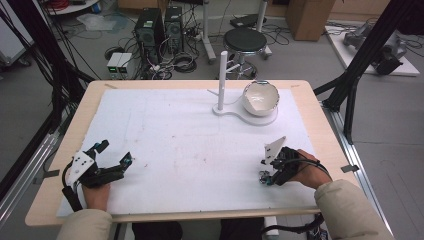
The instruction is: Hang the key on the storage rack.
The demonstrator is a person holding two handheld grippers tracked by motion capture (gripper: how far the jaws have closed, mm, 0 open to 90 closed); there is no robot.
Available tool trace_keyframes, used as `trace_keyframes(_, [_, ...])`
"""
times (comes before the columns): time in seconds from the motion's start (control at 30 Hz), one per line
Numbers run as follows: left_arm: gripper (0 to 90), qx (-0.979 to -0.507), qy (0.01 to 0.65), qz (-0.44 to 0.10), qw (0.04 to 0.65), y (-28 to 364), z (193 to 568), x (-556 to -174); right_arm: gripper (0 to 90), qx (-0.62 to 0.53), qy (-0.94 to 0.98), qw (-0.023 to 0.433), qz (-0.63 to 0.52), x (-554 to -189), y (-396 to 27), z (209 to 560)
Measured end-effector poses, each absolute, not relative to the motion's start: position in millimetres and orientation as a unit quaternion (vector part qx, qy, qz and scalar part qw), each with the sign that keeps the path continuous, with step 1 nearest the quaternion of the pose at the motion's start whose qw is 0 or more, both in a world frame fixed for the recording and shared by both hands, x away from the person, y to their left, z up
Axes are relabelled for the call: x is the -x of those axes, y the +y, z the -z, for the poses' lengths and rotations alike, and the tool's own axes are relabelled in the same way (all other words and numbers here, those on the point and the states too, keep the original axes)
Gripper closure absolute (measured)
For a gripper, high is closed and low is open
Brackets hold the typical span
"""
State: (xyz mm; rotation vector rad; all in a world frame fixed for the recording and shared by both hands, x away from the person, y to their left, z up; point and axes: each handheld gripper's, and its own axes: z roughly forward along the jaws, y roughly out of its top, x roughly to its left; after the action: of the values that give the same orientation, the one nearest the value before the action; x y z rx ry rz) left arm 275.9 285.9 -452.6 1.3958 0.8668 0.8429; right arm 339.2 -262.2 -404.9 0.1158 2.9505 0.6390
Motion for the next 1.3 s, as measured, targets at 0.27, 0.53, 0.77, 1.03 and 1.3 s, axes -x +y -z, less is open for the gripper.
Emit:
trace_keyframes(0.27, [7.8, -0.605, 0.374, -0.364, 0.602, 286.1, 452.6, -275.8, 61.0, -0.037, 0.977, 0.057, -0.203, -339.4, -263.1, 403.8])
trace_keyframes(0.53, [7.8, -0.603, 0.374, -0.364, 0.603, 286.0, 452.6, -275.8, 69.0, -0.031, 0.978, 0.06, -0.199, -338.5, -262.7, 402.7])
trace_keyframes(0.77, [7.8, -0.604, 0.373, -0.364, 0.603, 286.0, 452.6, -275.7, 75.9, -0.032, 0.978, 0.059, -0.198, -338.3, -262.7, 402.1])
trace_keyframes(1.03, [7.8, -0.604, 0.373, -0.365, 0.603, 286.0, 452.6, -275.7, 81.6, -0.049, 0.977, 0.063, -0.198, -341.0, -266.4, 400.9])
trace_keyframes(1.3, [7.8, -0.604, 0.373, -0.365, 0.603, 286.0, 452.6, -275.7, 84.3, -0.066, 0.976, 0.061, -0.2, -342.5, -267.8, 399.7])
